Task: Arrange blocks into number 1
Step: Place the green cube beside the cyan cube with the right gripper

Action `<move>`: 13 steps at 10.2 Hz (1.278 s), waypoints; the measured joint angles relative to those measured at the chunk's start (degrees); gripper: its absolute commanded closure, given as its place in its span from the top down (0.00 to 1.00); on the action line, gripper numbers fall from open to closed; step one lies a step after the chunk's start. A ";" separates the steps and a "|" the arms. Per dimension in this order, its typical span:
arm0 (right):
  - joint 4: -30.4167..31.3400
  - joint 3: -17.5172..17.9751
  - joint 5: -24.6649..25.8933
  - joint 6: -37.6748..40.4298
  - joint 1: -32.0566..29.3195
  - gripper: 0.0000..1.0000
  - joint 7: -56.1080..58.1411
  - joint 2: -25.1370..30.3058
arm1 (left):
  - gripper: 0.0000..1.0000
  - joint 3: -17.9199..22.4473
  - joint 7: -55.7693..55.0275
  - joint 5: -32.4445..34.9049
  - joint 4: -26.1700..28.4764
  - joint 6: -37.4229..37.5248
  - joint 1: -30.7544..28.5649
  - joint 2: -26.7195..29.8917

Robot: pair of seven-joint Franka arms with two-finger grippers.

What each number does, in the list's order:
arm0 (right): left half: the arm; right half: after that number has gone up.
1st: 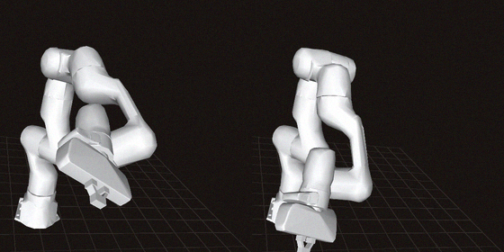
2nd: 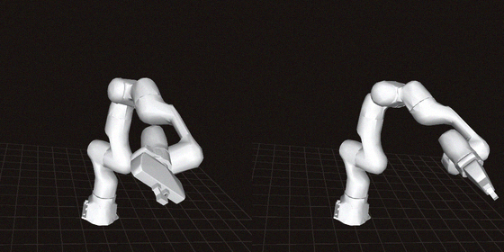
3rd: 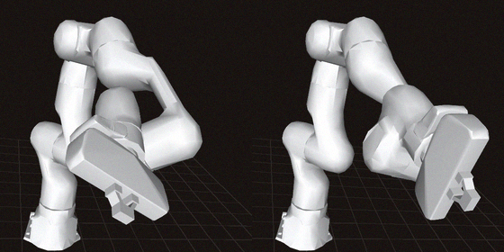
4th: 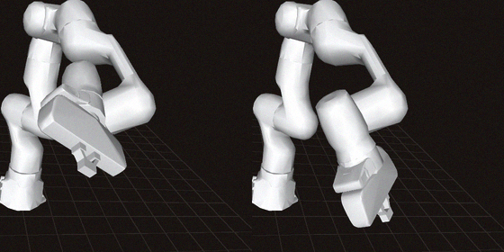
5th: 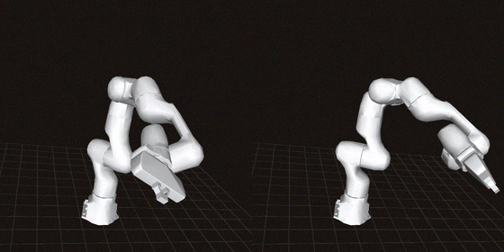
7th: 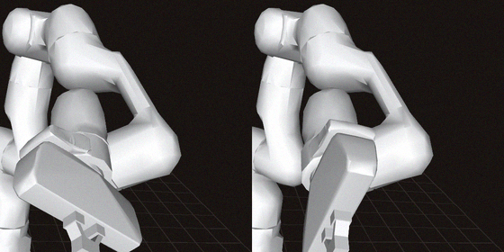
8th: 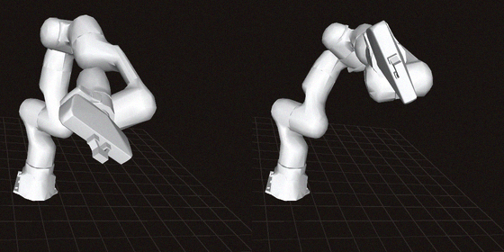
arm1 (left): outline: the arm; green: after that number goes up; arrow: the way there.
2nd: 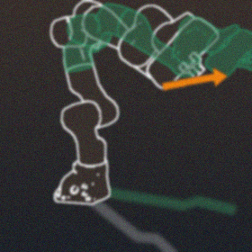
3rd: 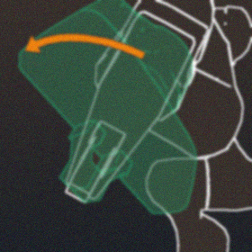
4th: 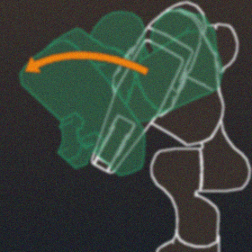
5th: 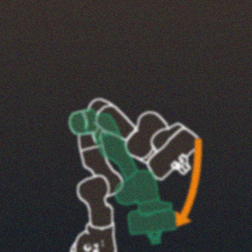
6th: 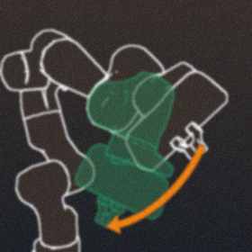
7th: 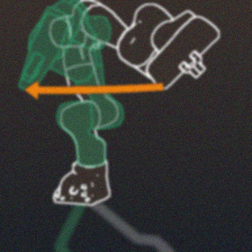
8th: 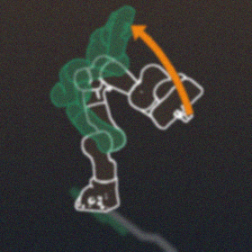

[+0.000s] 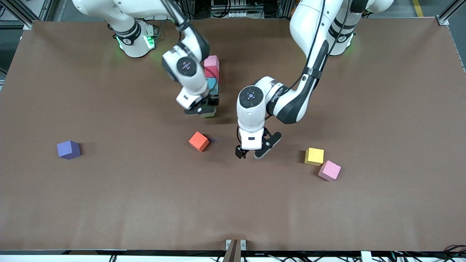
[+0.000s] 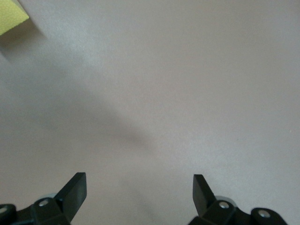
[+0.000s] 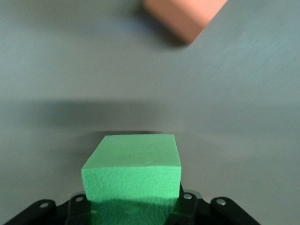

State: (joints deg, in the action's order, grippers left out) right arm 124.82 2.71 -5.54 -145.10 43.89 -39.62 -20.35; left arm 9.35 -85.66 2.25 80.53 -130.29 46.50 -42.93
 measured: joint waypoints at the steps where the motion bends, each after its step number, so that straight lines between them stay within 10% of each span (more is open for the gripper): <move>1: 0.05 0.03 0.00 0.00 1.54 0.37 -1.92 0.00 | 1.00 0.00 0.00 -0.04 0.01 0.00 -0.36 0.01; 9: 2.80 0.98 0.00 0.80 3.10 0.43 -3.54 -0.03 | 1.00 -0.28 0.00 -0.20 0.11 0.00 -0.55 0.01; 11: 3.47 1.43 0.00 0.80 3.22 1.00 -3.57 -0.03 | 1.00 -0.70 0.00 -0.21 0.14 -0.67 -0.55 0.00; 13: 3.40 1.42 0.00 0.72 3.22 1.00 -3.64 0.00 | 1.00 -1.11 0.00 -0.21 0.24 -1.77 -0.54 -0.02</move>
State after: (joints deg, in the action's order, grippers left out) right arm 128.22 4.12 -5.55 -144.38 47.11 -43.26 -20.35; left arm 8.23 -85.66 2.04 80.77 -132.06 45.96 -42.95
